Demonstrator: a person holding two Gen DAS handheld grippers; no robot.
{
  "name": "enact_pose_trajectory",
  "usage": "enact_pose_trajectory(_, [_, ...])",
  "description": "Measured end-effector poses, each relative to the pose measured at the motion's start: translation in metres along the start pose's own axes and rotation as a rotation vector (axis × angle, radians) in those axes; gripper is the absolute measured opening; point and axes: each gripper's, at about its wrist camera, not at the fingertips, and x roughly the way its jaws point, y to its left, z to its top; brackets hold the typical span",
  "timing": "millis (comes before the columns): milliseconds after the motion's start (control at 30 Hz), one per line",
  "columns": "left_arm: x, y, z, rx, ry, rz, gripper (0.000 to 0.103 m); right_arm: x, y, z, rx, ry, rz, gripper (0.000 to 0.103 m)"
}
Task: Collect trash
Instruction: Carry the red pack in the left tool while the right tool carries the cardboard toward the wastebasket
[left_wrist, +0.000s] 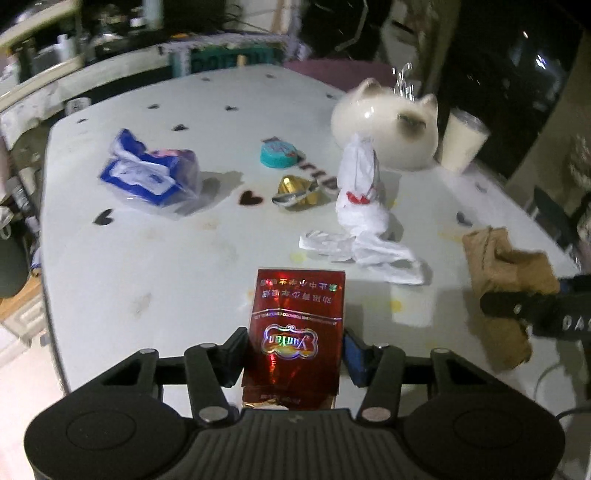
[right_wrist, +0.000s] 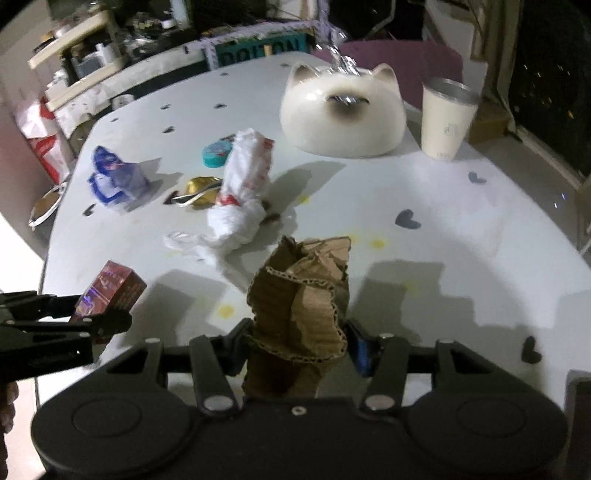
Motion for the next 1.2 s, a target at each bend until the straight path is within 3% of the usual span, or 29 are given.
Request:
enact_pose_trajectory(500, [-0.105,-0.020,-0.037,-0.170,-0.104,0.123,0.052,-0.074,0.024,-0.020,-0.137,-0.099,0.105,0.055])
enact_pose_trajectory(767, [-0.144,-0.022,-0.065,-0.286,-0.128,0.200,0.052,-0.101,0.035,-0.030,-0.209,-0.141,0.156,0.055])
enact_pose_trajectory(1200, [-0.188,-0.004,-0.088,-0.376,-0.175,0.273,0.052,-0.126,0.066,-0.040,-0.263,-0.168,0.219,0.054])
